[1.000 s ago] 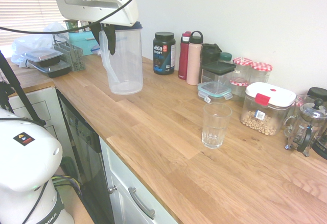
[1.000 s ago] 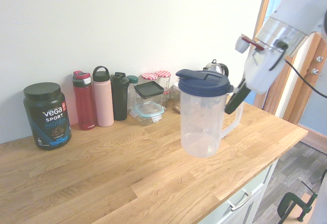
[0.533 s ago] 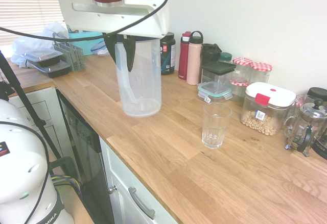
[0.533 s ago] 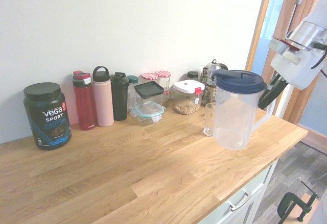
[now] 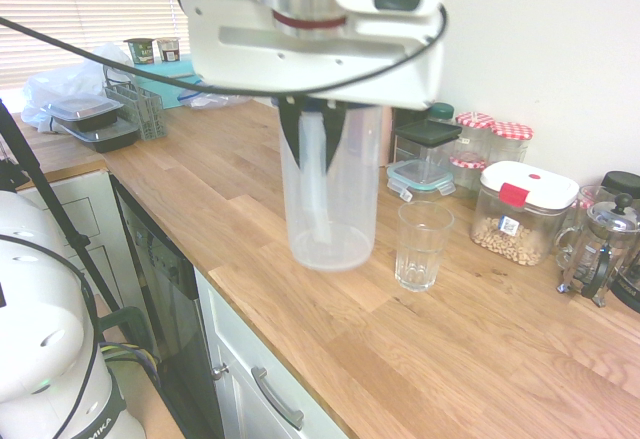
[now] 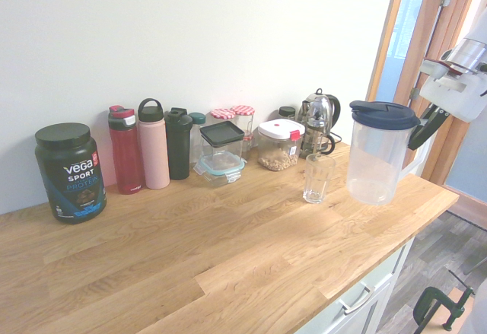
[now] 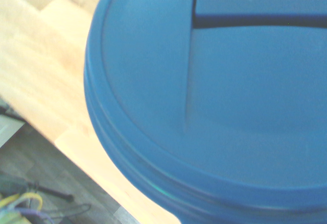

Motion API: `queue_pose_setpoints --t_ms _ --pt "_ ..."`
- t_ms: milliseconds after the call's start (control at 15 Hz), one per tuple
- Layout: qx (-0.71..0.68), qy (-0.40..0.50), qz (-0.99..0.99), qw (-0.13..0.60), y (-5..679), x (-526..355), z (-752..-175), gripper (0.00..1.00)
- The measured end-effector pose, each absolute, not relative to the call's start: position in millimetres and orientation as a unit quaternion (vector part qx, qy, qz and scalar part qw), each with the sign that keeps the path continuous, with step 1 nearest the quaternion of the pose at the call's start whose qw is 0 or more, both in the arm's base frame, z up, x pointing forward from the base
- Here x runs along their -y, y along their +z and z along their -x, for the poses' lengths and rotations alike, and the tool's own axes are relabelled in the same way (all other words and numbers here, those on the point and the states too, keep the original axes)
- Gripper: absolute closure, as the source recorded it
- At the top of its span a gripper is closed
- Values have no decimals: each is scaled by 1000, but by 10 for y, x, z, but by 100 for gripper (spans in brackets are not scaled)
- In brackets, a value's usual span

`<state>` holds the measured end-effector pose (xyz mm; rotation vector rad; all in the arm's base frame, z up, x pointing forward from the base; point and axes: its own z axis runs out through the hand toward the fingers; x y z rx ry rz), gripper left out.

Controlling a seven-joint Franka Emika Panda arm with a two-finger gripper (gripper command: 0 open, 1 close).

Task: Pour me some water

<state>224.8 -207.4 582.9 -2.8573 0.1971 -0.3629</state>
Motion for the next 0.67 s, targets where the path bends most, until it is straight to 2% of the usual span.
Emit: queue_pose_setpoints --t_ms 333,667 --pt "-28 -117 984 132 5834 2624 -2310 100" --pt "-9 -87 991 104 5673 3060 -2795 100"
